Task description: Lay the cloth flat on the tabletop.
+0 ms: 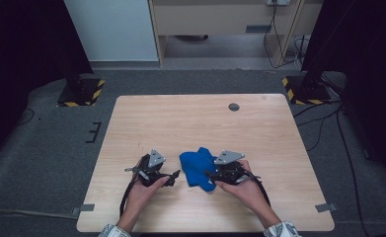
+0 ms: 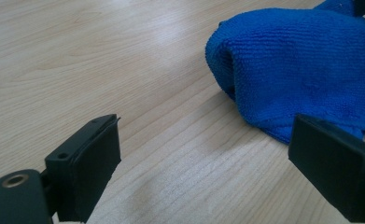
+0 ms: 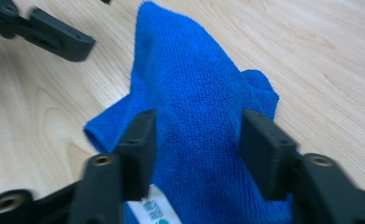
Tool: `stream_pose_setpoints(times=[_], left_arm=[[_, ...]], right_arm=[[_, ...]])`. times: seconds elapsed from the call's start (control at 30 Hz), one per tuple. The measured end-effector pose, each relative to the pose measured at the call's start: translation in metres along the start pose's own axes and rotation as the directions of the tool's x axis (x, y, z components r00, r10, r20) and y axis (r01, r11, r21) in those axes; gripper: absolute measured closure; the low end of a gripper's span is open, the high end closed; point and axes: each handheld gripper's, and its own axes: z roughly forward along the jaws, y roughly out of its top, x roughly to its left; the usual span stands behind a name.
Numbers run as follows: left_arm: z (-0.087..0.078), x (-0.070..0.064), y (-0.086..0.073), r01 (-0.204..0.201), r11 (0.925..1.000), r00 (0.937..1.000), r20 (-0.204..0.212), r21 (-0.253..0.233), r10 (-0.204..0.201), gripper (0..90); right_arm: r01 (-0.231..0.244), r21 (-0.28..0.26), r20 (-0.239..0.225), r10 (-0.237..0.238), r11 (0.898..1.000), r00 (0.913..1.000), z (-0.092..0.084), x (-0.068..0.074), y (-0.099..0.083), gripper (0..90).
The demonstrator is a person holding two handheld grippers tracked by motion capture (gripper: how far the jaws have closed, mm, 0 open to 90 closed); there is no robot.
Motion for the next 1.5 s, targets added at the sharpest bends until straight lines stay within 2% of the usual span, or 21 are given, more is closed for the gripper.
stream_pose_setpoints(times=[0.07, 0.2, 0.3, 0.37, 0.57, 0.63, 0.67, 0.7, 0.77, 0.9, 0.97, 1.0, 1.1, 1.2, 1.33, 1.5], left_arm=[[0.0, 0.0, 0.0, -0.002, 1.0, 1.0, 0.001, -0.003, 0.002, 8.8], [0.0, 0.0, 0.0, 0.003, 1.0, 1.0, 0.005, -0.005, -0.003, 8.9], [0.0, -0.001, 0.001, -0.003, 1.0, 0.9999, 0.01, -0.002, 0.003, 8.9], [0.001, -0.002, 0.001, -0.006, 1.0, 0.9999, 0.013, -0.002, 0.006, 8.9], [0.003, -0.005, 0.001, -0.013, 0.9999, 0.9997, 0.022, 0.003, 0.013, 9.1], [0.004, -0.007, 0.002, -0.018, 0.9998, 0.9995, 0.025, 0.005, 0.018, 9.1], [0.004, -0.007, 0.002, -0.019, 0.9998, 0.9995, 0.027, 0.005, 0.019, 9.1], [0.005, -0.008, 0.002, -0.023, 0.9997, 0.9993, 0.029, 0.006, 0.023, 9.2], [0.006, -0.01, 0.003, -0.027, 0.9996, 0.999, 0.035, 0.011, 0.027, 9.2], [0.008, -0.016, 0.004, -0.037, 0.9993, 0.9984, 0.044, 0.011, 0.036, 9.5], [0.01, -0.019, 0.005, -0.042, 0.9991, 0.9981, 0.047, 0.009, 0.041, 9.7], [0.011, -0.021, 0.006, -0.048, 0.9988, 0.9979, 0.045, 0.01, 0.048, 10.2], [0.015, -0.027, 0.009, -0.058, 0.9983, 0.9972, 0.047, 0.004, 0.058, 12.4], [0.017, -0.031, 0.011, -0.049, 0.9987, 0.9964, 0.069, -0.01, 0.05, 18.7], [0.019, -0.038, 0.015, -0.068, 0.9973, 0.9938, 0.086, -0.026, 0.07, 26.8], [0.03, -0.044, 0.017, -0.098, 0.9952, 0.9931, 0.065, -0.002, 0.098, 44.3]], right_arm=[[0.018, 0.016, 0.001, -0.018, 1.0, 0.9998, 0.005, -0.001, 0.0, 71.6], [0.004, 0.005, -0.015, -0.004, 1.0, 0.9999, 0.003, -0.002, 0.001, 84.6], [-0.034, -0.027, -0.032, 0.033, 0.999, 0.999, -0.004, -0.004, 0.004, 84.7], [-0.044, -0.052, -0.024, 0.043, 0.998, 0.9988, -0.009, -0.006, 0.006, 85.8], [-0.114, -0.098, -0.007, 0.114, 0.989, 0.9935, -0.019, -0.02, 0.007, 83.7], [-0.158, -0.132, -0.047, 0.153, 0.979, 0.9871, -0.021, -0.026, 0.005, 81.2], [-0.199, -0.147, -0.06, 0.192, 0.969, 0.9796, -0.022, -0.03, 0.003, 80.8], [-0.194, -0.141, -0.047, 0.19, 0.971, 0.9807, -0.022, -0.032, 0.002, 82.8], [-0.162, -0.104, -0.006, 0.162, 0.981, 0.9867, -0.02, -0.035, 0.0, 86.7], [-0.162, -0.078, 0.018, 0.164, 0.984, 0.9863, -0.016, -0.036, -0.004, 87.6], [-0.158, -0.067, 0.052, 0.162, 0.985, 0.9854, -0.014, -0.037, -0.004, 86.8], [-0.159, -0.05, 0.075, 0.162, 0.986, 0.9839, -0.013, -0.038, -0.005, 86.6], [-0.152, -0.011, 0.094, 0.153, 0.988, 0.9838, -0.009, -0.04, -0.009, 86.4], [-0.156, -0.003, 0.088, 0.156, 0.988, 0.9839, -0.007, -0.04, -0.01, 86.7], [-0.152, -0.005, 0.081, 0.152, 0.988, 0.9851, -0.006, -0.038, -0.009, 86.8], [-0.147, -0.015, 0.059, 0.148, 0.989, 0.9872, -0.006, -0.036, -0.009, 86.8]])
